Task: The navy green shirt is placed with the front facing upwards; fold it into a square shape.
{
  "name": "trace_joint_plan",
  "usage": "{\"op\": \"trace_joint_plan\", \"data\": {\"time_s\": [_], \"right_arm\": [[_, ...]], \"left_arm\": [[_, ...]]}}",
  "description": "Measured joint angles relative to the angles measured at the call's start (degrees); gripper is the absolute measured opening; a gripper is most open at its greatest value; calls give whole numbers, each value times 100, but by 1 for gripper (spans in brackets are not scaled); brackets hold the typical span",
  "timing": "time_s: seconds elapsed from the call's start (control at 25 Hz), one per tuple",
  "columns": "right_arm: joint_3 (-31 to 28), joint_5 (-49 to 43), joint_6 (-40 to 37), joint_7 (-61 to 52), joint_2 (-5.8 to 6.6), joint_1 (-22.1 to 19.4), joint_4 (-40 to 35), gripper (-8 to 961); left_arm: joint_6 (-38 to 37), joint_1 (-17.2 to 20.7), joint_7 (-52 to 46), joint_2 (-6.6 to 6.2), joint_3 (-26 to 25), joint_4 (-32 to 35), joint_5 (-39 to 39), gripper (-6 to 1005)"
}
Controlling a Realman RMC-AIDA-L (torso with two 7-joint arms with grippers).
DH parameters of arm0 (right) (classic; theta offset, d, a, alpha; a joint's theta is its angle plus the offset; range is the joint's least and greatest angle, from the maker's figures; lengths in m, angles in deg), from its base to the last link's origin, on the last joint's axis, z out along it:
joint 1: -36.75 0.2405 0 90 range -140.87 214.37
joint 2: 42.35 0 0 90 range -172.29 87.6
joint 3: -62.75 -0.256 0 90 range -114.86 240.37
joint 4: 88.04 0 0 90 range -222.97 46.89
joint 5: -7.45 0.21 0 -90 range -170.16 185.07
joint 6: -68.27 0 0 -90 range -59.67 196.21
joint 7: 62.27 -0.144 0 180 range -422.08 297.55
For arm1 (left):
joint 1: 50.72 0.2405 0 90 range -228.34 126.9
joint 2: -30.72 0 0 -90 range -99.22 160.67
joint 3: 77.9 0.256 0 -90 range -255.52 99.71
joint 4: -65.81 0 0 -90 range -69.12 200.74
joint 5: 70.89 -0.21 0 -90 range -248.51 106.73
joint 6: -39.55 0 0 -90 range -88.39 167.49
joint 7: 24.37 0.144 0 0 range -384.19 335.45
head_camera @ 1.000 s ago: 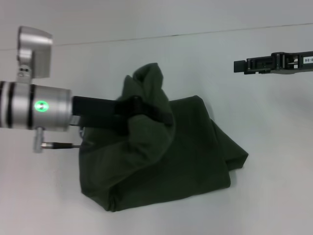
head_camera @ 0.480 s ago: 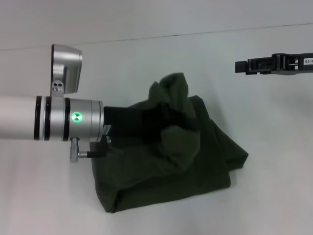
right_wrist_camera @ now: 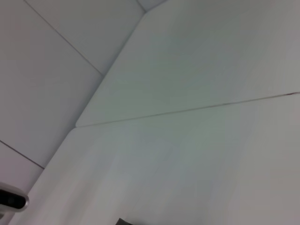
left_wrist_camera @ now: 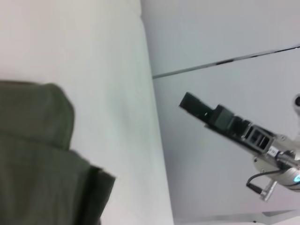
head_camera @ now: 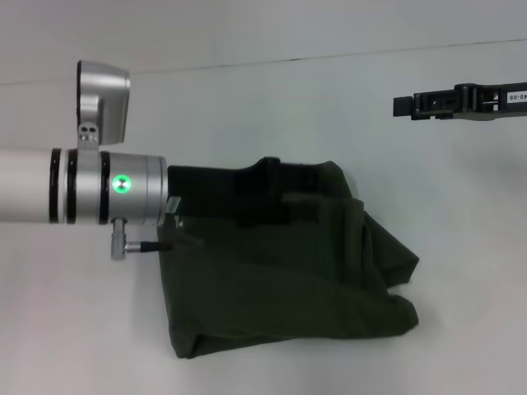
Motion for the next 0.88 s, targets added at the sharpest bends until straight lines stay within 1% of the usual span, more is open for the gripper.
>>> {"op": "trace_joint_plan", "data": {"time_s": [0.08, 0.16, 0.24, 0.28, 0.32, 0.36, 0.44, 0.56, 0.6, 0.64, 0.72, 0.8, 0.88], "right_arm": [[-4, 0, 4, -8, 8, 7, 0, 648], [3, 0, 4, -28, 23, 22, 0, 648], [30, -4, -25, -85, 48, 59, 1, 648], [68, -29, -42, -150, 72, 90, 0, 648], [117, -66, -53, -213, 92, 123, 0, 648], [160, -151, -58, -295, 112, 156, -7, 648], [244, -432, -72, -484, 141, 277, -37, 648], [373, -1006, -90, -772, 176, 527, -54, 649], [466, -1234, -109, -883, 189, 637, -55, 649], [575, -1472, -148, -1007, 194, 754, -55, 649], [761, -1938, -205, -1214, 195, 982, -56, 649], [863, -2394, -256, -1384, 161, 1206, -57, 649], [893, -2610, -336, -1469, 109, 1365, -57, 648]], "left_arm": [[28, -17, 11, -3, 7, -32, 78, 561], [-9, 36, -16, -39, -15, -226, 101, 631], [-131, 251, -104, -142, -46, -733, 108, 700], [-186, 373, -151, -214, -49, -980, 109, 735], [-283, 524, -220, -315, -18, -1233, 81, 770], [-383, 650, -305, -422, 14, -1443, 48, 775], [-608, 919, -483, -708, 93, -1734, -17, 784], [-854, 1249, -668, -979, 120, -2023, -32, 798], [-886, 1323, -699, -1017, 117, -2104, -33, 802], [-932, 1503, -786, -1078, 95, -2340, -36, 807], [-946, 1671, -843, -1120, 87, -2573, -43, 816], [-956, 1800, -877, -1148, 81, -2738, -47, 816], [-967, 1882, -884, -1162, 74, -2812, -48, 816]]}}
